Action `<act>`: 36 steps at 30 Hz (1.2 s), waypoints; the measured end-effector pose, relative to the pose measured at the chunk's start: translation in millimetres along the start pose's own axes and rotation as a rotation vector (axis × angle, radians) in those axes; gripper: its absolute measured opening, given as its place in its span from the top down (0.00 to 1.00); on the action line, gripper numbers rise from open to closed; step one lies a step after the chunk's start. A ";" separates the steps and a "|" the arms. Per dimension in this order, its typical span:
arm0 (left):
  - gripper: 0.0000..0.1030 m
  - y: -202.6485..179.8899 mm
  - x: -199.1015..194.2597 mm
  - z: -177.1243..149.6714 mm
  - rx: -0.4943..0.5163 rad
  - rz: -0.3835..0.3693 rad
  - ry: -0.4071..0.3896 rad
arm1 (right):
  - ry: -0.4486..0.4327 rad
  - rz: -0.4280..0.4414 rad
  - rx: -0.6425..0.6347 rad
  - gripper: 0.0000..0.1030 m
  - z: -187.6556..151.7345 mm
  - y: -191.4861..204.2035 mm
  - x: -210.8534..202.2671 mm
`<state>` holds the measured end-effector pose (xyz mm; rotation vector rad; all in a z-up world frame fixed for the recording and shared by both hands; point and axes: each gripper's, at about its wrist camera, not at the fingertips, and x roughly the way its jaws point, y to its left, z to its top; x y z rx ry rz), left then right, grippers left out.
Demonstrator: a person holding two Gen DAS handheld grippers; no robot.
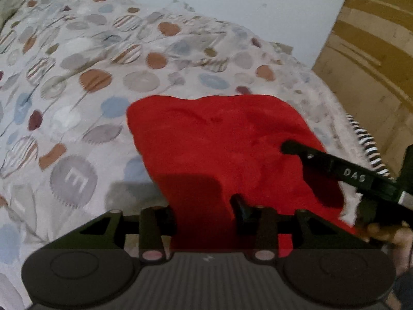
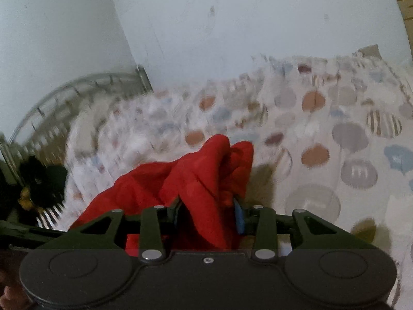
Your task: Fold small clothes
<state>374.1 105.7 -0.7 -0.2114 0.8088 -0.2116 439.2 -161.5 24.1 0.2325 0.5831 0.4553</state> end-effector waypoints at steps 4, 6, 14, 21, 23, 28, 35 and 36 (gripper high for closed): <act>0.39 -1.2 -0.9 -9.7 -0.023 0.009 -0.044 | 0.008 -0.033 -0.005 0.48 -13.2 -12.6 4.8; 0.25 -7.0 -3.4 -10.0 -0.012 0.047 -0.050 | 0.005 -0.036 -0.017 0.44 -15.1 -16.5 0.3; 0.02 -19.9 -38.3 -24.7 -0.058 0.136 -0.125 | -0.026 -0.055 -0.054 0.33 -15.8 -20.1 -29.9; 0.01 -48.3 -99.0 -48.7 -0.034 0.176 -0.240 | -0.124 -0.042 -0.129 0.12 -17.9 6.4 -97.9; 0.01 -57.8 -118.9 -58.0 -0.023 0.180 -0.276 | -0.151 -0.039 -0.153 0.06 -19.1 18.1 -119.2; 0.01 -77.9 -170.2 -89.4 -0.011 0.202 -0.366 | -0.246 -0.008 -0.209 0.01 -29.6 45.8 -184.6; 0.00 -101.0 -223.8 -144.2 0.010 0.251 -0.456 | -0.318 -0.025 -0.219 0.00 -63.2 67.2 -267.9; 0.00 -102.8 -228.8 -151.2 0.006 0.254 -0.461 | -0.321 -0.032 -0.219 0.00 -69.2 68.2 -275.9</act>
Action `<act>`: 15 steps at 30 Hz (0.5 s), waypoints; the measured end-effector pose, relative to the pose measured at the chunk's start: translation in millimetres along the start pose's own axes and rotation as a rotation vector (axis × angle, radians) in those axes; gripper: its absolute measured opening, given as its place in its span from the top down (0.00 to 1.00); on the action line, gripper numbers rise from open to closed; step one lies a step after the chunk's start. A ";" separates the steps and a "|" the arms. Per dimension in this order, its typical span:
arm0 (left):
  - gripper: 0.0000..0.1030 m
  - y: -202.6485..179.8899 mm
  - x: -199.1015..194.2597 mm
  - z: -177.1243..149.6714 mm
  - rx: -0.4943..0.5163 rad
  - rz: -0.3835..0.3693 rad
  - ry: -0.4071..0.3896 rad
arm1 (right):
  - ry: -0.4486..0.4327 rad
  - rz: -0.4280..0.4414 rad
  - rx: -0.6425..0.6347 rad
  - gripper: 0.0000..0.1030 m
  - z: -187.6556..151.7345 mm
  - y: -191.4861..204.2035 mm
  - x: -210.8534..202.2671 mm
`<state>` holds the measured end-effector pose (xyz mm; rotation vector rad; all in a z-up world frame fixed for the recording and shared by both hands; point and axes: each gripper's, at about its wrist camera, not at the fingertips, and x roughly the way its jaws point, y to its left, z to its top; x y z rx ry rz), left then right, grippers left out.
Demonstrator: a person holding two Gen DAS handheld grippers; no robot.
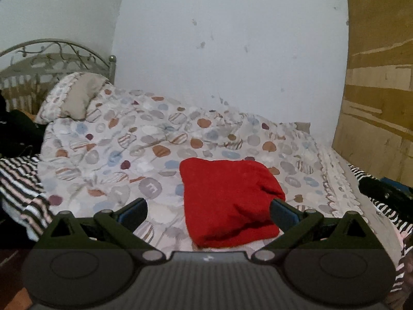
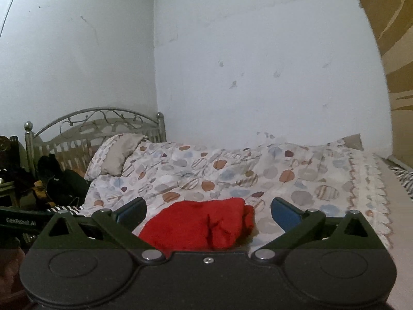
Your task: Fold small clothes
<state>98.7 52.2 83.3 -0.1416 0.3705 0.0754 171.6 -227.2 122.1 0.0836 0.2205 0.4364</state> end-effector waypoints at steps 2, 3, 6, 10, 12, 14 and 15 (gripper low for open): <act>0.00 0.5 -15.6 -8.9 -0.009 0.008 -0.008 | -0.002 -0.012 -0.007 0.00 -6.5 3.2 -21.5; 0.00 0.7 -23.1 -13.8 -0.013 0.012 -0.009 | -0.004 -0.015 -0.014 0.00 -10.0 4.7 -31.7; 0.00 0.5 -41.3 -26.9 -0.010 0.020 -0.008 | -0.006 -0.024 -0.033 0.00 -20.0 9.9 -57.1; 0.00 -0.1 -59.5 -43.0 0.010 0.034 -0.015 | -0.018 -0.033 -0.047 0.00 -30.5 16.4 -80.9; 0.00 0.8 -65.4 -51.4 0.009 0.041 -0.018 | -0.026 -0.033 -0.056 0.00 -36.2 20.7 -91.3; 0.00 1.5 -68.1 -57.5 -0.002 0.045 -0.020 | -0.029 -0.043 -0.064 0.00 -41.1 25.0 -98.1; 0.00 2.7 -68.9 -60.7 -0.011 0.043 -0.020 | -0.031 -0.047 -0.067 0.00 -44.2 27.1 -101.6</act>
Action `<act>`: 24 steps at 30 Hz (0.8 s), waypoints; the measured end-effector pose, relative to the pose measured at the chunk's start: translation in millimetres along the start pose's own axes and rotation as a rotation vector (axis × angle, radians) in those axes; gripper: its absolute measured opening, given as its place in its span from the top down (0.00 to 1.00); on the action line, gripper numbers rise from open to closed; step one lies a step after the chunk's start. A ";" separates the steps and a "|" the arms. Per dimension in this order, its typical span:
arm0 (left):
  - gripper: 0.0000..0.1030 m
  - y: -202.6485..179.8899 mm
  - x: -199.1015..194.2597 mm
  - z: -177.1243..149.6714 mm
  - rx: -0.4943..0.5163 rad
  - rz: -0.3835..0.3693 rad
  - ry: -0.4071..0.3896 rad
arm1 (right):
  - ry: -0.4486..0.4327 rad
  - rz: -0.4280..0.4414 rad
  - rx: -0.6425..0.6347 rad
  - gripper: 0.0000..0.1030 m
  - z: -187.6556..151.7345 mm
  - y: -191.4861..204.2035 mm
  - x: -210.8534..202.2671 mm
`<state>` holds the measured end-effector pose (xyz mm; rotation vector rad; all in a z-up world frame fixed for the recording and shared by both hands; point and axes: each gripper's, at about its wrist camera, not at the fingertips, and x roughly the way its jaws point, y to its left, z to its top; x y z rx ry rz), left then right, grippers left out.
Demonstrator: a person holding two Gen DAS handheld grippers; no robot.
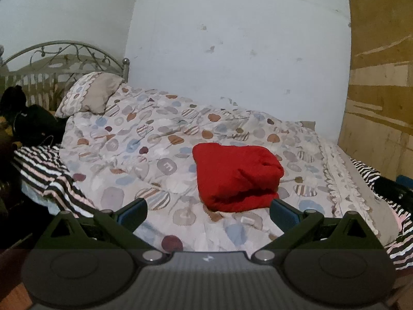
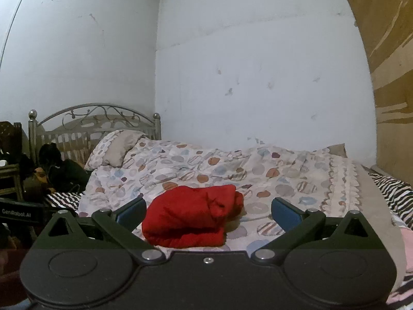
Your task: Fold small clothes
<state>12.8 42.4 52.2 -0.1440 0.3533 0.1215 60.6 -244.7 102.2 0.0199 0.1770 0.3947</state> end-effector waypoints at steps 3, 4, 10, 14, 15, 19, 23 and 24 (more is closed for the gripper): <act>0.00 2.0 -1.2 -5.6 -0.018 -0.006 0.014 | 0.003 -0.006 -0.011 0.00 -4.7 4.8 -5.7; 0.00 2.3 -1.1 -6.8 -0.016 -0.007 0.017 | 0.005 -0.006 -0.019 0.00 -6.5 7.1 -7.7; 0.00 3.3 -1.1 -10.5 -0.003 -0.006 0.024 | 0.005 -0.001 -0.028 0.00 -10.2 12.6 -10.5; 0.00 5.0 -1.4 -10.3 -0.009 0.002 0.026 | 0.009 0.002 -0.021 0.00 -9.7 13.3 -9.8; 0.00 5.2 -1.8 -10.3 -0.009 0.004 0.026 | 0.009 0.002 -0.022 0.00 -9.8 13.4 -9.9; 0.00 5.7 -2.4 -9.8 -0.005 0.008 0.025 | 0.011 0.003 -0.020 0.00 -10.2 14.0 -10.0; 0.00 5.7 -2.4 -10.0 -0.007 0.009 0.024 | 0.014 0.001 -0.021 0.00 -9.5 13.6 -7.8; 0.00 5.7 -2.5 -10.1 -0.007 0.009 0.025 | 0.013 0.000 -0.022 0.00 -9.4 13.7 -7.7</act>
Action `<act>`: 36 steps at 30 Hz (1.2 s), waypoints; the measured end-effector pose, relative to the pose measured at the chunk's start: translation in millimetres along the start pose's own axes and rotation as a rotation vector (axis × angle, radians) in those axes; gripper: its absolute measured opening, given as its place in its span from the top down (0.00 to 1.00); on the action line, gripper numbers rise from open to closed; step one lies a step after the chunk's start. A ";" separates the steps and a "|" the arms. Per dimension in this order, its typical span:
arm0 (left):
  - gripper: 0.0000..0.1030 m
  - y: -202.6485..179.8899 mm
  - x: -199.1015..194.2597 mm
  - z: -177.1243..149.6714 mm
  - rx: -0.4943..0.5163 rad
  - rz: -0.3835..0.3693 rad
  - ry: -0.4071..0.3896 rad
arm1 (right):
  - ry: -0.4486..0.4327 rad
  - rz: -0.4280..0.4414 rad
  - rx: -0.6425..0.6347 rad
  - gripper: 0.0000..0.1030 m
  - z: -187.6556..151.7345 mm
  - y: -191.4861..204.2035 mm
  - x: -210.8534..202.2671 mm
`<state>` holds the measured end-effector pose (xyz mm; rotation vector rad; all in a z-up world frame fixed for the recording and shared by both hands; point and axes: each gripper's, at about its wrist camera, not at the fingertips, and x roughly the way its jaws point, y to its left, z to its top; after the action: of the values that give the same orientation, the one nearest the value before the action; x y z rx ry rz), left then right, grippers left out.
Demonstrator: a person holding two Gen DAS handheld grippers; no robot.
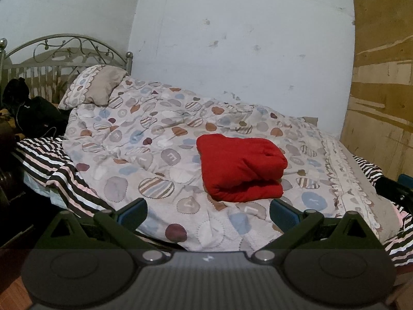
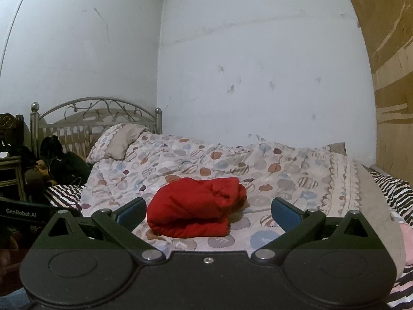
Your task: Fold small clothes
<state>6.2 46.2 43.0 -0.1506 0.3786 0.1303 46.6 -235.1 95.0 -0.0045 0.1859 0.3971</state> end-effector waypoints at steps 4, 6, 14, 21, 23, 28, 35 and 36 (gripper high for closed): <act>0.00 -0.2 0.2 0.1 0.002 0.001 0.001 | 0.000 -0.004 -0.006 0.00 -2.0 0.5 2.0; 0.00 -0.2 0.2 0.2 0.002 0.000 0.000 | 0.001 -0.003 -0.003 0.00 -1.9 0.0 2.1; 0.00 -0.2 0.1 0.4 0.003 0.001 0.000 | -0.001 -0.003 -0.008 0.00 -1.8 0.3 2.1; 0.00 -0.4 -0.3 0.5 0.003 0.002 0.000 | 0.000 -0.003 -0.005 0.00 -2.8 -0.1 2.6; 0.00 0.0 -0.5 0.7 0.003 0.003 0.000 | 0.000 -0.001 -0.004 0.00 -2.6 -0.1 2.5; 0.00 1.3 -0.9 0.8 0.003 0.004 0.000 | 0.001 -0.001 -0.006 0.00 -2.2 0.3 4.2; 0.00 1.2 -0.7 0.9 0.005 0.004 0.000 | 0.002 0.000 -0.007 0.00 -2.6 1.2 4.0; 0.00 1.0 -0.7 0.9 0.005 0.004 0.000 | 0.001 -0.001 -0.008 0.00 -2.6 1.3 4.1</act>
<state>5.8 47.3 44.0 -0.1444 0.3796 0.1334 49.4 -232.5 91.7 -0.0124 0.1857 0.3971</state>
